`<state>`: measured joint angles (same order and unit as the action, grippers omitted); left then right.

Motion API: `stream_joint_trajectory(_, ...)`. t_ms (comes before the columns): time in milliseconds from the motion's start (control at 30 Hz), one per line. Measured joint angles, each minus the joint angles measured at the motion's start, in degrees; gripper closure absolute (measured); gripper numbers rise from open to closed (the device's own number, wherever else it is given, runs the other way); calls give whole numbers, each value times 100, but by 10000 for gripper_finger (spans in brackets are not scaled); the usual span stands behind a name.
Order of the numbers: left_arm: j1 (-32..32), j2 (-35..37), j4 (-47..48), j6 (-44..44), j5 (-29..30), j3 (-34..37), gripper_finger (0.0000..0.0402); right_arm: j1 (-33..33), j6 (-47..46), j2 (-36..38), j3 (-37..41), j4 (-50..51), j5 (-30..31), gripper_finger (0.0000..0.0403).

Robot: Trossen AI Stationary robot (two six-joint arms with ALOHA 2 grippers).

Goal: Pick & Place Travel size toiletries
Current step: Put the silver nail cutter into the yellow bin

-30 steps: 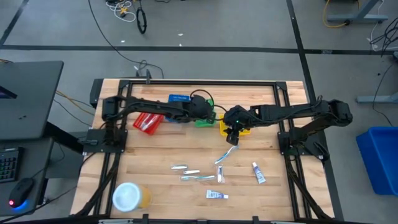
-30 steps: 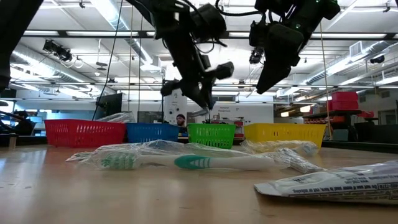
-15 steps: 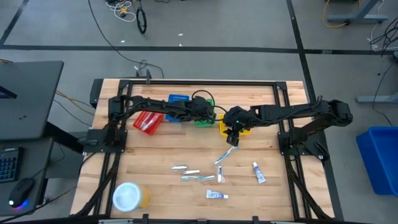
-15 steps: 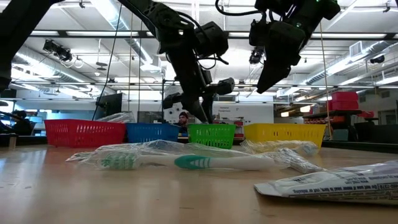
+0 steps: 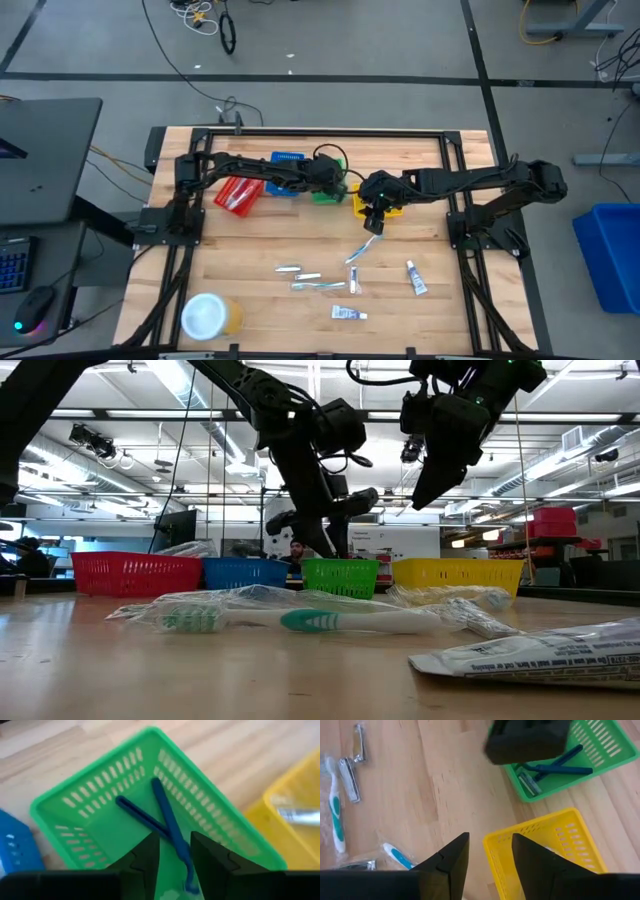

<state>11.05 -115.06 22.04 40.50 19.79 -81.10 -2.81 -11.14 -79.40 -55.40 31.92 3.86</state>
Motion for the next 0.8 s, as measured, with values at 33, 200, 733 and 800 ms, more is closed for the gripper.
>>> stream_joint_trajectory(33, 0, 57, 87, -102, -52, 0, 280, 0, 0, 0, 0, -3, 0, 242)
stream_joint_trajectory(200, -69, 642, 215, -786, 149, -2, 282, 0, 137, 0, 0, -62, 8, 245)
stream_joint_trajectory(733, -505, 2365, 1867, -1697, 898, 724, 312, 248, 444, -251, 0, -332, -194, 249)
stream_joint_trajectory(800, -515, 2639, 1710, -1669, 841, 1082, 318, 339, 658, -251, 0, -435, -426, 251)
